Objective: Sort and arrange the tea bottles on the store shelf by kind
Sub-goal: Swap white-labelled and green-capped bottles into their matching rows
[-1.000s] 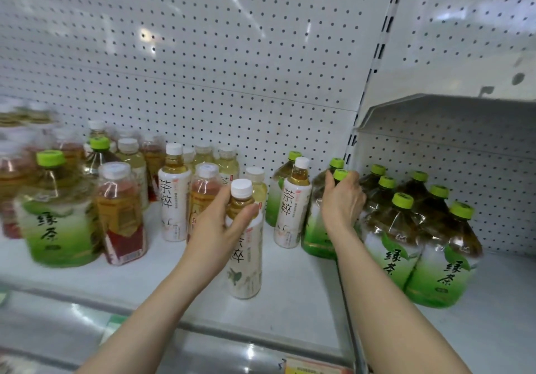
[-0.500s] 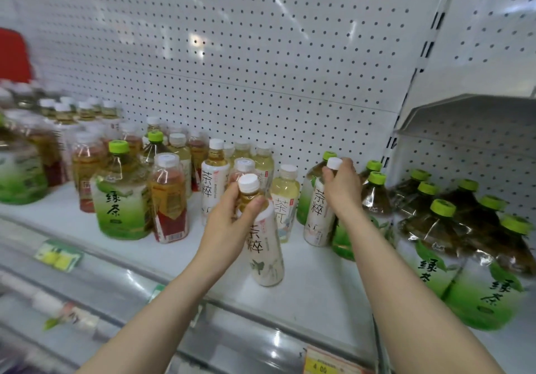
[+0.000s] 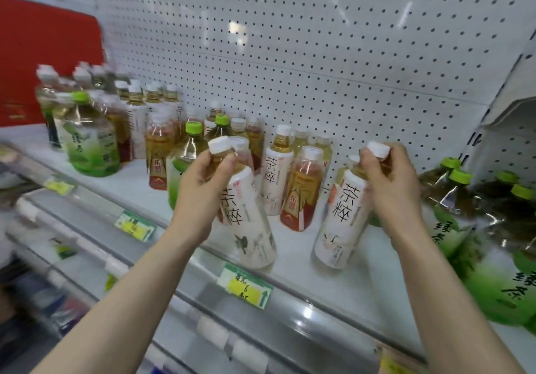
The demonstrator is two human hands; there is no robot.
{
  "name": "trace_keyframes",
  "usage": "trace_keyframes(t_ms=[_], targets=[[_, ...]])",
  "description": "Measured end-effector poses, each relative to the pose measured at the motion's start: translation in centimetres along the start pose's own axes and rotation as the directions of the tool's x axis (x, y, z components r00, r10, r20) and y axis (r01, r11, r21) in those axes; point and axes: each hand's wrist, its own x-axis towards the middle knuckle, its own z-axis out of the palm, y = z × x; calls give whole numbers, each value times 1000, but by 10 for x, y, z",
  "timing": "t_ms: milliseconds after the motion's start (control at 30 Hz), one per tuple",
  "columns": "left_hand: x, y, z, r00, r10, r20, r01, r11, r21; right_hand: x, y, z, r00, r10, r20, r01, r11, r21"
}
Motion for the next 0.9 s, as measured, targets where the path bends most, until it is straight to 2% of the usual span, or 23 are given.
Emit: trace_keyframes(t_ms=[233, 433, 667, 900], targets=[[43, 8, -88, 990, -12, 140, 10, 1000, 12, -17, -70, 91, 999, 14, 32, -19, 985, 169], [80, 11, -172, 983, 0, 183, -16, 996, 89, -31, -114, 178, 994, 24, 111, -57, 950, 308], [117, 7, -238, 991, 10, 131, -28, 991, 133, -18, -143, 262, 979, -50, 199, -16, 948, 316], [142, -4, -299, 999, 35, 20, -38, 979, 199, -8, -154, 344, 956, -120, 269, 36, 954, 298]])
